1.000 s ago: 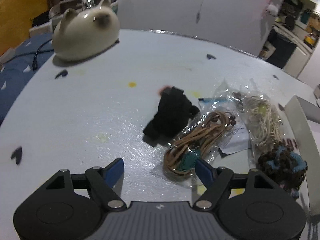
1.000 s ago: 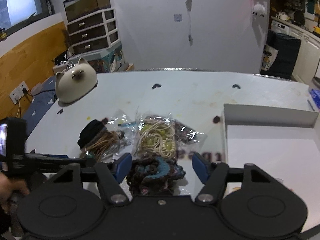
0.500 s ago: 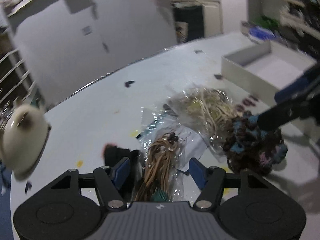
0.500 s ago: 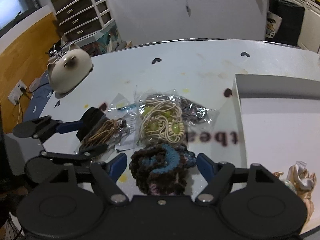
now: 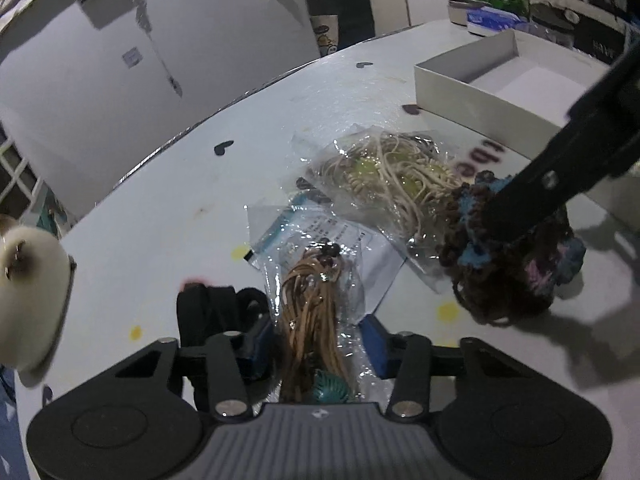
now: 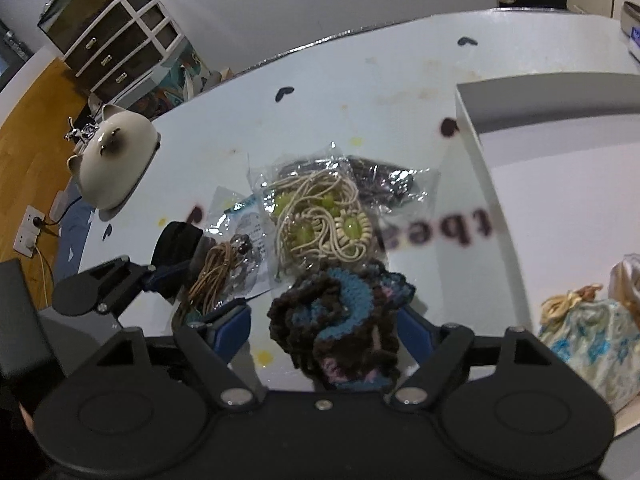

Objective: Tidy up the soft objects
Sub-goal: 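Grasp the crocheted scrunchie with the right gripper while the left grasps the cord bag, then lift the crocheted scrunchie and cord bag and carry them toward the tray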

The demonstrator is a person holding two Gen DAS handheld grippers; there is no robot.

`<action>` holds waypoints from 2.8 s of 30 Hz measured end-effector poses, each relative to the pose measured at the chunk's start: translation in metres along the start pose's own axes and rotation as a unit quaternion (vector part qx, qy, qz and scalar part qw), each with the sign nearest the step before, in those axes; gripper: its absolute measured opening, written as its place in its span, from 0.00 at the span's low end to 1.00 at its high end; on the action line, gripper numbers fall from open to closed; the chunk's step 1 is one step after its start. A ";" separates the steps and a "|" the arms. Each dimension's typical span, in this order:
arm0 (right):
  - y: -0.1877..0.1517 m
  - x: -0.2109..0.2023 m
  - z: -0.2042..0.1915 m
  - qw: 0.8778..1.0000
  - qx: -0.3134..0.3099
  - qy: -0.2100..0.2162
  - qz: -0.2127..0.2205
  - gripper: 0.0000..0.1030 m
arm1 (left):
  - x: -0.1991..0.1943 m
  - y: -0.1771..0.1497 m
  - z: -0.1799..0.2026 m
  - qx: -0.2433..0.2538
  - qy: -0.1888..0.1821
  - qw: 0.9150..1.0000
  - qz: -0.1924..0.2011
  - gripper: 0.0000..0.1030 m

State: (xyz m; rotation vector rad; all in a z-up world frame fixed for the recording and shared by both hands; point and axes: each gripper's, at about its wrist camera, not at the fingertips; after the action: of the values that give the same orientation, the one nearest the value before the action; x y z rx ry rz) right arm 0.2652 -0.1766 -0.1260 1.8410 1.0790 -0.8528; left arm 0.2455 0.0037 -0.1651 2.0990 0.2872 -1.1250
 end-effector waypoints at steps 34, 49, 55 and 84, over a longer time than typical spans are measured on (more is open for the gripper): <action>-0.029 -0.018 0.010 1.000 -0.005 0.002 -0.001 0.35 | -0.067 -0.030 0.002 -0.259 -0.054 0.964 0.032 0.29; -0.043 -0.090 -0.014 0.985 -0.115 0.022 0.123 0.35 | -0.132 -0.015 -0.017 -0.330 -0.010 0.939 0.100 0.29; -0.038 -0.117 -0.012 0.977 -0.134 0.039 0.163 0.35 | -0.152 -0.004 -0.017 -0.365 -0.003 0.923 0.123 0.29; 0.051 -0.211 0.165 0.965 -0.161 0.065 0.197 0.35 | -0.142 0.163 0.109 -0.410 0.029 0.899 0.152 0.29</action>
State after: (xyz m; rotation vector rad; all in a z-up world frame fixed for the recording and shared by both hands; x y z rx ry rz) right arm 0.2027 -0.4120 -0.0040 1.7641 0.8284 -0.3070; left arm 0.1742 -0.1678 -0.0108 1.3552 0.3657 -0.5927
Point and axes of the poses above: each gripper's, at about its wrist camera, not at the fingertips, and x roughly the way its jaws point, z to its right, y to its top, and after that the axes turned 12 degrees about x, right-handed
